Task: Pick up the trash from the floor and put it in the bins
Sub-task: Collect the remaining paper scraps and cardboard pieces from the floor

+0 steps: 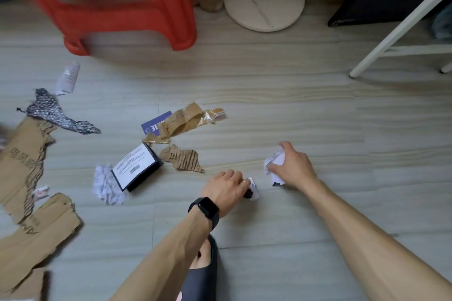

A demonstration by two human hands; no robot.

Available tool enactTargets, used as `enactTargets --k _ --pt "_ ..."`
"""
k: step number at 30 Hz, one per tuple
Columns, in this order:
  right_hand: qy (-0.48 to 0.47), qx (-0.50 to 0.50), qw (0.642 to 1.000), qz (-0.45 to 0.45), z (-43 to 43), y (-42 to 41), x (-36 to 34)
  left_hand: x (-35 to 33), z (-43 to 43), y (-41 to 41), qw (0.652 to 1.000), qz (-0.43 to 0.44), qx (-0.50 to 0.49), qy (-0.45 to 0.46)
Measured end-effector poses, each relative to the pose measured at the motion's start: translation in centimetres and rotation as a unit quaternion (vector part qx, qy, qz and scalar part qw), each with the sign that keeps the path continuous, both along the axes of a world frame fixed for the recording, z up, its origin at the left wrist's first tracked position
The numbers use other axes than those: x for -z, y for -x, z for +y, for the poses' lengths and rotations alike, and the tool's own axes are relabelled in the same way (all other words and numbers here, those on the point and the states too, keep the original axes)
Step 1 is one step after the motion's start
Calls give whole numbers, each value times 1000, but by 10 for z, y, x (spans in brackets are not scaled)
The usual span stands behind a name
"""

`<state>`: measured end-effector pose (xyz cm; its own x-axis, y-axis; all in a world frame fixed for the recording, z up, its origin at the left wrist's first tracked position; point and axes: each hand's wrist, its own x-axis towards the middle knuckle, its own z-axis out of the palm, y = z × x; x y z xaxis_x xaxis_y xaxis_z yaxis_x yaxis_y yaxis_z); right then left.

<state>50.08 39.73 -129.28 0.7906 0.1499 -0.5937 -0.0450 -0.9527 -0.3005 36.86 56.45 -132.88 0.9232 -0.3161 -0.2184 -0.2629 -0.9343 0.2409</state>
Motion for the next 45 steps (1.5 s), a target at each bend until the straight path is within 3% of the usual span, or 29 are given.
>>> enactTargets --k 3,7,14,17,20,22,24,29,33,37,42,45 --pt "-14 2 999 -48 16 25 5 -1 16 14 991 46 -115 47" --pt "-20 -28 997 -65 26 53 14 -2 37 29 952 96 -273 105" --pt "-38 -101 994 6 52 72 12 -9 85 59 930 36 -347 115" --pt "-68 -78 994 -35 68 75 9 -16 108 76 911 -12 -390 131" --pt "-105 16 989 -101 61 56 8 -17 136 100 863 -87 -483 124" --pt "-89 43 988 -122 47 45 11 -20 157 116 794 -105 -588 116" --pt "-58 88 985 -134 32 39 15 -24 176 124 731 -52 -668 126" --pt "-59 161 971 -164 21 47 34 -8 206 140 770 111 -620 102" --pt "-75 145 972 -172 9 57 43 6 187 143 788 69 -610 41" --pt "-92 113 971 -190 8 65 41 10 160 137 815 64 -573 58" --pt "-86 63 986 -129 4 85 45 -3 148 142 788 93 -603 78" --pt "-125 38 985 -114 18 103 36 -27 150 156 793 57 -599 95"
